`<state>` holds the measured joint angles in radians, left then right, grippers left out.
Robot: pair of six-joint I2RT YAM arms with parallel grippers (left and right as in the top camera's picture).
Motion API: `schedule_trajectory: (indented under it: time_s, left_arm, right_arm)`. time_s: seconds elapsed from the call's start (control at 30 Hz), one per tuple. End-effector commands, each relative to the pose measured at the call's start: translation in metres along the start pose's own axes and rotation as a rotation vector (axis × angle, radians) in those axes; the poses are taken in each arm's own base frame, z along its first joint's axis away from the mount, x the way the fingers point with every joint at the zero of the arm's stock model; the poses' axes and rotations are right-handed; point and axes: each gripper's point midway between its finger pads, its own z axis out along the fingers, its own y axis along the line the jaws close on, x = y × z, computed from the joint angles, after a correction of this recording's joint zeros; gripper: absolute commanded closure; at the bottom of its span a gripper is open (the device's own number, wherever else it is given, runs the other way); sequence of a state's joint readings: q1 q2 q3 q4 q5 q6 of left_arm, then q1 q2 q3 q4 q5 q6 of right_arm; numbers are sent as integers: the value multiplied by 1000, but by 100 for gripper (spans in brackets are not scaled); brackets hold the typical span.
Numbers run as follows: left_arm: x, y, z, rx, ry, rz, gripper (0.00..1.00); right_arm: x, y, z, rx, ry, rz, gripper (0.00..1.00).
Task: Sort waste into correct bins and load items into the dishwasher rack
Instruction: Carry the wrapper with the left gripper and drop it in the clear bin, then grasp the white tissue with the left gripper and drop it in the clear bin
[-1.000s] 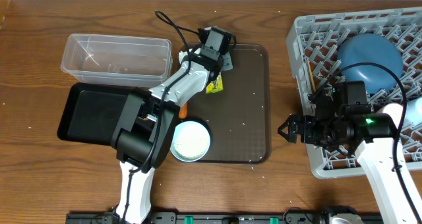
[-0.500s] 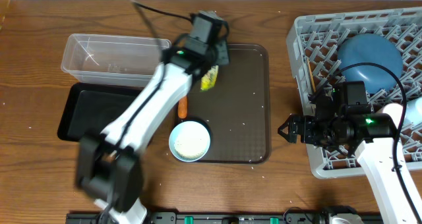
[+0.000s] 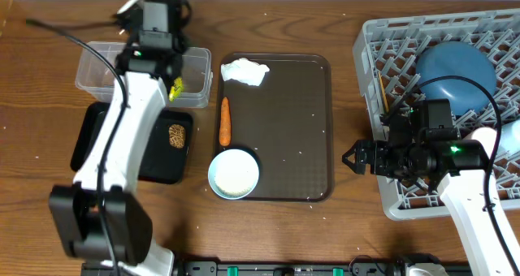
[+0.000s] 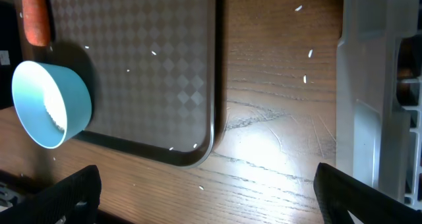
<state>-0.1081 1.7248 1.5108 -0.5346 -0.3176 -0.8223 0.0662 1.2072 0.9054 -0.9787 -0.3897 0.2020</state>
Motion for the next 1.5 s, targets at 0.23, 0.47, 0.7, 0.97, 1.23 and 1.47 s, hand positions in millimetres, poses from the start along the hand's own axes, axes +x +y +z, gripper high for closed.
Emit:
schedule_trajectory:
  time_s: [0.23,0.47,0.7,0.97,1.23,1.47]
  left_arm:
    - [1,-10,39,25,-28,-459,94]
    - [6,-22,34,73,5,-305,41]
    - [41,-49,20,134,51,112,45]
    - [124,-109,13,313,37,875,32]
    - [186,-114,70,323,64,1012,22]
    - [219,-103,93,334,145,1037,21]
  right_arm:
    - [4,4,2,-12,18,3,4]
    - [4,4,2,-12,18,3,3]
    - [2,4,2,-13,10,0,2]
    - [2,4,2,-13,10,-1,2]
    - [4,4,2,-11,16,2,2]
    - [3,4,2,-12,12,1,2]
